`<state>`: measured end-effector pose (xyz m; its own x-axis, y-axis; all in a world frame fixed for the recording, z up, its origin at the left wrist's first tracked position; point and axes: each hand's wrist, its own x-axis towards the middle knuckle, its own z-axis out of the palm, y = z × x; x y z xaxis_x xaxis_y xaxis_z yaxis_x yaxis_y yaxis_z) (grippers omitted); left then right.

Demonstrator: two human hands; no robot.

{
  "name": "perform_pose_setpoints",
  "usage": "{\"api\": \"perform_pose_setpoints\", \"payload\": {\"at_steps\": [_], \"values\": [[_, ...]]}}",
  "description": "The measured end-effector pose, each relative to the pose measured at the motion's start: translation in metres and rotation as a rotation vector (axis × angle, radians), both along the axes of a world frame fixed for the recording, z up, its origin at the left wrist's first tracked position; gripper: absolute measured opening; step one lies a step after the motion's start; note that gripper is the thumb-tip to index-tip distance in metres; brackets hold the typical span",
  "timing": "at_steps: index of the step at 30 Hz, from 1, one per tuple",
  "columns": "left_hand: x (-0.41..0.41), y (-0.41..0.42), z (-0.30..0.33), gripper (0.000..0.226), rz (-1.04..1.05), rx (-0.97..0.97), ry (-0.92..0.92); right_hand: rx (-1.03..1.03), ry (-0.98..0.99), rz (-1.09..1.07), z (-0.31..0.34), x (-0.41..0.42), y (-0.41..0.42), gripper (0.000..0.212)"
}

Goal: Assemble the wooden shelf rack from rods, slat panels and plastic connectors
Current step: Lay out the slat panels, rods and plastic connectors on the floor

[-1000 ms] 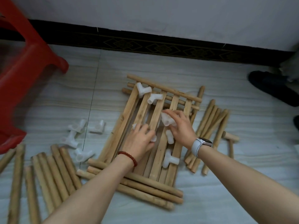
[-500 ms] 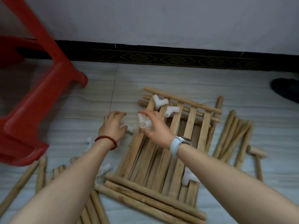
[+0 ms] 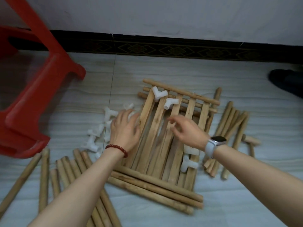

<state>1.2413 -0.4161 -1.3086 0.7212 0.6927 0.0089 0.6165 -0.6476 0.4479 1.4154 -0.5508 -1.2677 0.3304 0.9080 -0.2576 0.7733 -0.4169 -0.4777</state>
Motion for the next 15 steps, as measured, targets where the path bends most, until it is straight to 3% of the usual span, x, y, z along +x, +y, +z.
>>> {"api": "perform_pose_setpoints", "payload": {"at_steps": [2,5,8,15], "values": [[0.005,-0.011,-0.006,0.050,-0.117,-0.003,0.183,-0.272,-0.262,0.197,-0.005,0.003,-0.031,0.062],[0.003,-0.019,-0.018,0.054,-0.174,-0.034,0.389,-0.460,-0.352,0.360,-0.015,-0.002,-0.060,0.075],[0.000,-0.026,-0.024,0.053,-0.186,-0.103,0.444,-0.450,-0.321,0.390,-0.018,-0.010,-0.067,0.062],[-0.005,-0.029,-0.026,0.053,-0.177,-0.234,0.308,-0.325,-0.238,0.385,-0.005,-0.006,-0.068,0.020]]}}
